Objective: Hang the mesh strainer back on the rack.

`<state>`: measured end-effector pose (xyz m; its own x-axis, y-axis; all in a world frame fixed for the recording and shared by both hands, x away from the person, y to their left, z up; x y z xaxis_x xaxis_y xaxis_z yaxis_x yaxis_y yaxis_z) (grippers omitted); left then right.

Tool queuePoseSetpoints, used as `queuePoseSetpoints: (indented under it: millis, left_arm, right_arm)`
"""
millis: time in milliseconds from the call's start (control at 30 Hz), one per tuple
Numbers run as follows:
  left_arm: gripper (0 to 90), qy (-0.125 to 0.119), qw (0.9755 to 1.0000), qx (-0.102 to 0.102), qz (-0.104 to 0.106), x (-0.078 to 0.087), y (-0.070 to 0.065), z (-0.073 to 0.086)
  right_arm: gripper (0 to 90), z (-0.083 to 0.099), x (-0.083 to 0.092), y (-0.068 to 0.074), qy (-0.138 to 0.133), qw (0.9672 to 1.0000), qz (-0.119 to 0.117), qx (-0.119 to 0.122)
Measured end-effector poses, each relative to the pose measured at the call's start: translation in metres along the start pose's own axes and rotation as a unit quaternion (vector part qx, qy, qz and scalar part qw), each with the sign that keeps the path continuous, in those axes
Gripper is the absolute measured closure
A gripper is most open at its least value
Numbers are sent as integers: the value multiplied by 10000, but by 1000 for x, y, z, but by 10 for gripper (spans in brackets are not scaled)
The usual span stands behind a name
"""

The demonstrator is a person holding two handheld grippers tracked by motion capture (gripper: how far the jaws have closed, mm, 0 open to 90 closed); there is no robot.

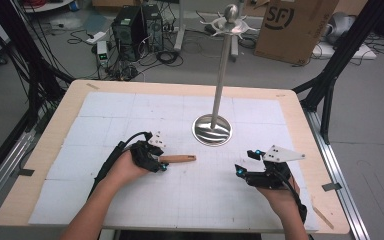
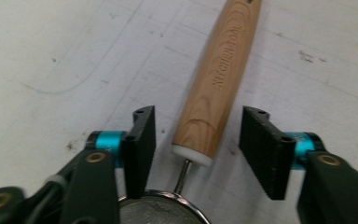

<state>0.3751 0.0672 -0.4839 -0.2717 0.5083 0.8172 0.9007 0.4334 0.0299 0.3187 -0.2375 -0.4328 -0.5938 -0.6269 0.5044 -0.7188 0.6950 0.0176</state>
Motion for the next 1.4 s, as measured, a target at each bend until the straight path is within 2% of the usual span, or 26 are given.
queuePoseSetpoints:
  millis: [133, 233, 500, 600, 733, 967, 1100, 1267, 1400]
  left_arm:
    - [611, 43, 9999, -88, -29, 1, -3, 0]
    - [627, 62, 9999, -102, -67, 1, -5, -1]
    - [670, 154, 9999, 30, -12, 4, -7, 2]
    - [682, 266, 9996, 90, 9, 7, -8, 4]
    - [685, 347, 9992, 210, 74, 9, -8, 6]
    - [668, 370, 9992, 131, 88, 6, -6, 5]
    - [667, 400, 9989, 131, 213, 5, -4, 4]
    - [662, 759, 9968, -29, 233, 3, -4, -2]
    - [660, 811, 9962, 8, 325, 2, -3, -2]
  right_arm:
    - [303, 0, 0, 0, 3, 10000, 8, -10]
    - [303, 0, 0, 0, 7, 10000, 16, 7]
    - [304, 0, 1, 0, -18, 10000, 24, 3]
    - [304, 0, 0, 0, -4, 10000, 4, -3]
    - [304, 0, 0, 0, 1, 10000, 3, 16]
    - [309, 0, -1, 1, 3, 10000, 32, 28]
    - [311, -1, -2, 1, 10, 10000, 24, 40]
    - [312, -1, -2, 2, 6, 10000, 8, 35]
    - [312, -1, -3, 2, 14, 10000, 10, 39]
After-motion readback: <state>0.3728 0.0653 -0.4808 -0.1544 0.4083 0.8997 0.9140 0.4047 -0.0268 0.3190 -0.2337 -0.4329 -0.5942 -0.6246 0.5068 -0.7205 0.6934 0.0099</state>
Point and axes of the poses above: each handheld gripper's, and its own axes: x roughly backward along the jaws, z roughly out of its underside, y roughly to its left, the point moved 7 cm from there along -x, roughly forward along the jaws, and after that the axes turned 2 degrees about y, right-handed, at the moved point
